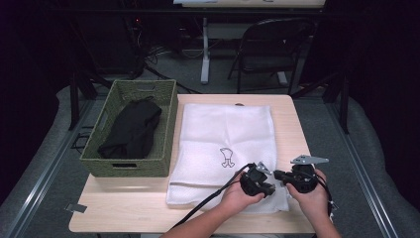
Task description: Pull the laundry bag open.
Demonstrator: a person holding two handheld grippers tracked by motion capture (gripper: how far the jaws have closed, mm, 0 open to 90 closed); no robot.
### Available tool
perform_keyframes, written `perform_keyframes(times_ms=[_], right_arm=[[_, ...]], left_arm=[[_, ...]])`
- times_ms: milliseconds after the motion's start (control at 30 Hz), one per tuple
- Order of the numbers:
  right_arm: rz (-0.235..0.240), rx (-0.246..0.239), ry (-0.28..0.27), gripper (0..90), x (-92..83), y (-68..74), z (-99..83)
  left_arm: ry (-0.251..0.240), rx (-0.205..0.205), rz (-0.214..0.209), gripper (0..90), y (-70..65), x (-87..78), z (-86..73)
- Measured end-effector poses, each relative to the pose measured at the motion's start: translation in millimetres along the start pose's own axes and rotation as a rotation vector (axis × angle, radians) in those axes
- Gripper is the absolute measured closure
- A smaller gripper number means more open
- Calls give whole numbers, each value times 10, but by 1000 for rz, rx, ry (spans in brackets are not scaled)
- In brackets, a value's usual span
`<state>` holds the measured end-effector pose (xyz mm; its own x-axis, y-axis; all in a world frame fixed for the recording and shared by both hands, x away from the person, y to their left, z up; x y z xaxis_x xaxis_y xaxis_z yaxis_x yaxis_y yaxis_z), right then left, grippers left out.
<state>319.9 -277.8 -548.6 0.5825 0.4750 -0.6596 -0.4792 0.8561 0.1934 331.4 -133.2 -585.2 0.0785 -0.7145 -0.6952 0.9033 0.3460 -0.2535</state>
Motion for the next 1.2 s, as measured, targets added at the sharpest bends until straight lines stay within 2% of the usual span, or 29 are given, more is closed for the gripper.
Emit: perform_keyframes(times_ms=[133, 233, 367, 400, 667, 800, 867, 967, 1100, 1200], right_arm=[[-5, 8, 0, 882, -4, -17, -4], [-6, 11, -2, 882, -5, -41, -11], [-2, 24, -2, 883, -11, -56, -15], [-2, 23, -2, 882, -12, -59, -16], [-7, 21, -1, 882, -19, -80, -31], [2, 31, 5, 872, -17, -99, -49], [7, 32, 9, 852, -6, -106, -64], [0, 35, 12, 758, 13, -133, -90], [7, 63, 19, 671, 11, -173, -134], [6, 74, 19, 638, 7, -197, -166]], left_arm=[[-21, 11, 0, 833, -9, 1, 4], [-10, 20, 7, 840, -15, -10, 2], [1, 18, 1, 849, -21, -10, -12], [-8, 13, -9, 851, -19, -4, -13], [-14, 5, -18, 854, -9, -17, -12], [5, 6, -33, 867, 5, -23, -14], [11, 13, -32, 868, 9, -19, -22], [20, 14, -23, 869, 18, -9, -24], [13, 9, -22, 869, 23, 0, -25], [21, 10, -23, 869, 30, 4, -30]])
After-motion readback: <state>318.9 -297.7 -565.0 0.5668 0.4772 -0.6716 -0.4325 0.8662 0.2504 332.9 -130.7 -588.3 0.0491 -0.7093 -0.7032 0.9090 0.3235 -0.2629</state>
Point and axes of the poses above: each handheld gripper's, and its own axes: x roughly forward along the jaws, z roughly out of its top, y roughly to its left, the point moved 3 cm from there along x, roughly forward along the jaws, and after that the axes turned 2 degrees about x, right-handed, at the moved point
